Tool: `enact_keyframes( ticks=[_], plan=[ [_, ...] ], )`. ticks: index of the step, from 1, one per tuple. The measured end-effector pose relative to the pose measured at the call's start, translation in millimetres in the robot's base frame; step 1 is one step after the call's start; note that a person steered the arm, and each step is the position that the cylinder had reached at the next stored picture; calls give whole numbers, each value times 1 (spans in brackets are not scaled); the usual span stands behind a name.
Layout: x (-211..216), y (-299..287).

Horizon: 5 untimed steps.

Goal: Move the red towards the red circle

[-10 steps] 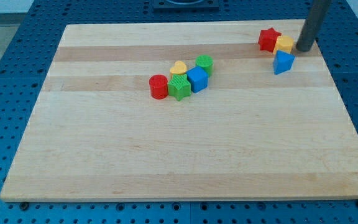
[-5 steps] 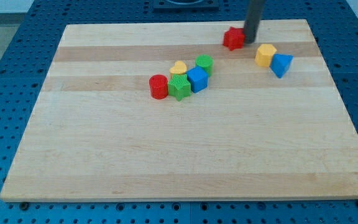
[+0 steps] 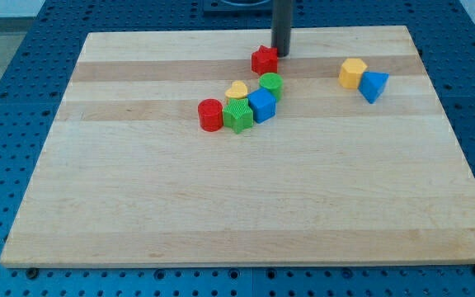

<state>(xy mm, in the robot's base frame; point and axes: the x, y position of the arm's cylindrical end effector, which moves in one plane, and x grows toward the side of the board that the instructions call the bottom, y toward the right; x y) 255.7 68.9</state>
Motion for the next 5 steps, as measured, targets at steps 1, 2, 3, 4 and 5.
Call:
enact_keyframes(
  ticks=[1,2,3,4,5],
  plan=[
    [12,-14],
    [11,-64],
    [18,-104],
    [15,-102],
    [-3,-65]
  ],
)
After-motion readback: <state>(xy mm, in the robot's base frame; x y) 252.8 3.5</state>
